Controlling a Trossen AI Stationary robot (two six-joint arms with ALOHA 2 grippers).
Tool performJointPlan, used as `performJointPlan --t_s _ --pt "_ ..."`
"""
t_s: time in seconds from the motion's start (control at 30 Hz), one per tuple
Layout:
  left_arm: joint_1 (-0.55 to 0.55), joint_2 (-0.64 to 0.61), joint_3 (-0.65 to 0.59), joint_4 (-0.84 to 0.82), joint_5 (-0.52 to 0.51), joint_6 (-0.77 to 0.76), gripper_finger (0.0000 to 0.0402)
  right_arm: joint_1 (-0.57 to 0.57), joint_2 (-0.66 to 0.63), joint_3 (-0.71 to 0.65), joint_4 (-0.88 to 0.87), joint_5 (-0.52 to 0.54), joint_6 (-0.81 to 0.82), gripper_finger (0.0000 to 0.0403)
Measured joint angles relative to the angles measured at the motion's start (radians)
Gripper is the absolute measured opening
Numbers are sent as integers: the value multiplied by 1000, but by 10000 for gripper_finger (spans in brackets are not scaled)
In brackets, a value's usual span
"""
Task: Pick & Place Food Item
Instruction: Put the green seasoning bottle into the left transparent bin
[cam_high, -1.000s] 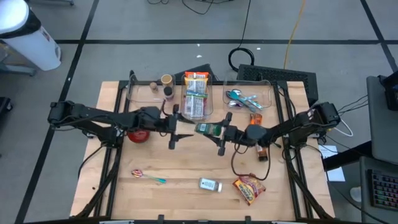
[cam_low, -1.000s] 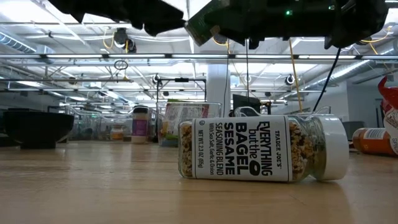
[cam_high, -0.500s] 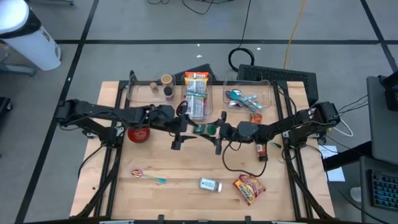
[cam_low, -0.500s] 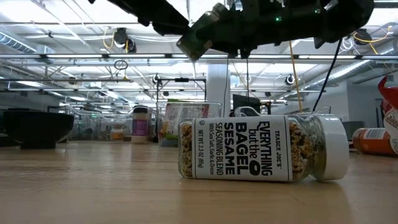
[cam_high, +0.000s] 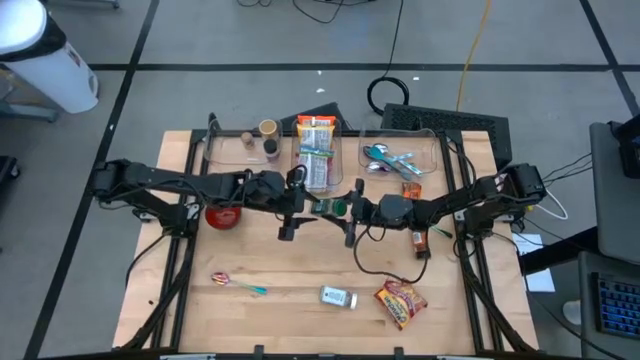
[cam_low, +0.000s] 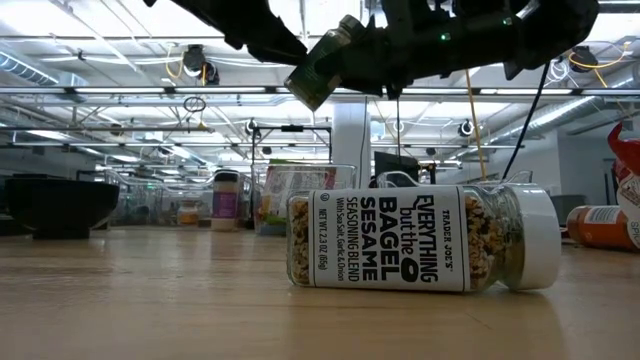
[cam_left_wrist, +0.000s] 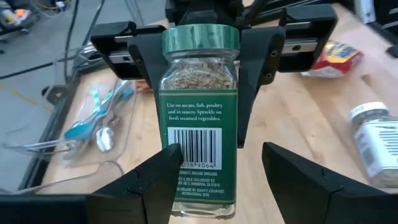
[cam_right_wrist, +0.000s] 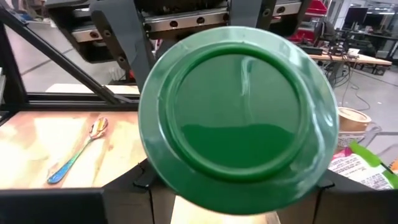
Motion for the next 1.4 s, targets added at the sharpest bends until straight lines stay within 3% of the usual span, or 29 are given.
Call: performJointPlan --t_s 0.4,0.8,1.27,1.4 --pt "-1 4 0 21 -121 0 239 0 0 7 15 -18 -16 191" --pt "3 4 -1 -14 -44 -5 239 1 0 9 29 -51 -15 191" --pt "4 3 -2 -38 -32 9 239 2 -2 10 46 -83 -19 191" --pt "3 3 -3 -28 -30 18 217 2 -2 10 47 -84 -26 191"
